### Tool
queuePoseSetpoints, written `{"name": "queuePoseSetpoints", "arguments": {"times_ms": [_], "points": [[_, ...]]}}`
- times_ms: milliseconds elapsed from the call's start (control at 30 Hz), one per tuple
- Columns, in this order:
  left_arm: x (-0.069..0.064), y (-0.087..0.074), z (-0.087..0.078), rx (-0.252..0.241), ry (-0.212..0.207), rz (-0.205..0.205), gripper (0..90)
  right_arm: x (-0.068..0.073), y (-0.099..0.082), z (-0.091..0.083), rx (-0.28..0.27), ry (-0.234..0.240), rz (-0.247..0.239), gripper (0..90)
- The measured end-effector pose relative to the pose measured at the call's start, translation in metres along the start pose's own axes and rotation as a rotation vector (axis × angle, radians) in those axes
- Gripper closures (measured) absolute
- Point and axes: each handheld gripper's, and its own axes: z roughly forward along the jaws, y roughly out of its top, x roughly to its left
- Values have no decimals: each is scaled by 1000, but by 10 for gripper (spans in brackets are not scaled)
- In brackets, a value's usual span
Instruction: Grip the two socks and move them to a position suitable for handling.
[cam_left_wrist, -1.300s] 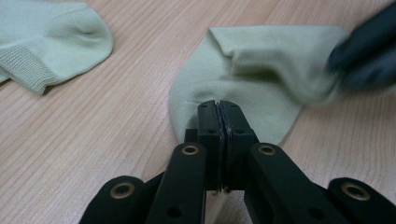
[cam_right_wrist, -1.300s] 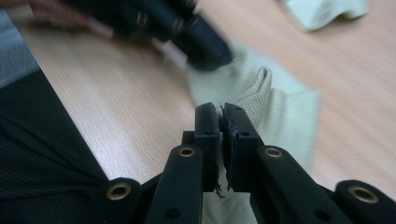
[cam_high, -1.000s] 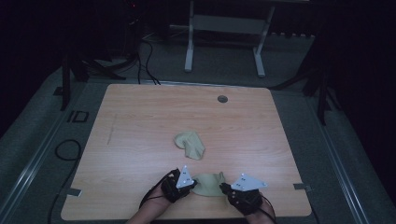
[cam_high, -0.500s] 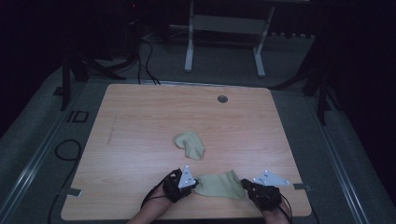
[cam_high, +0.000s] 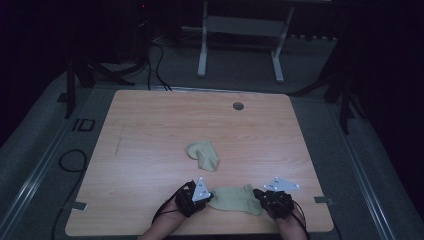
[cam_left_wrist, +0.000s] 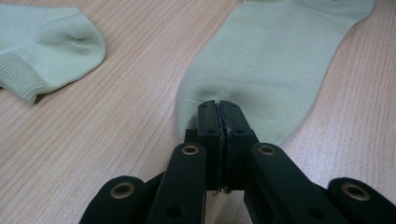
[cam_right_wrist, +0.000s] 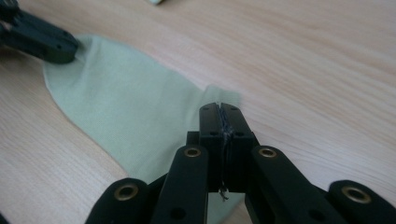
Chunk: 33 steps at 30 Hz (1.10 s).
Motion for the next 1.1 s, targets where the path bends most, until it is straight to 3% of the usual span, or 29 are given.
{"name": "queuePoseSetpoints", "arguments": {"times_ms": [100,200,267,467,667,833,1000,1100], "points": [[-1,1,0,3,0,1,876,2,-3,16,49,9,-12,891],[0,2,2,2,-5,0,875,0,-5,22,60,15,-21,890],[0,3,3,0,-7,0,875,-2,-2,23,76,7,-30,890],[6,12,13,-7,-21,-14,873,-20,-2,23,72,-13,6,889],[4,21,22,-6,-17,-9,873,-33,-1,22,81,-36,15,886],[4,25,27,-9,-26,-14,873,-43,-3,20,80,-22,40,881],[4,25,27,-9,-28,-26,872,-45,-3,20,82,-17,50,874],[3,24,27,-16,-21,-22,855,-42,-2,20,87,-29,26,855]]}}
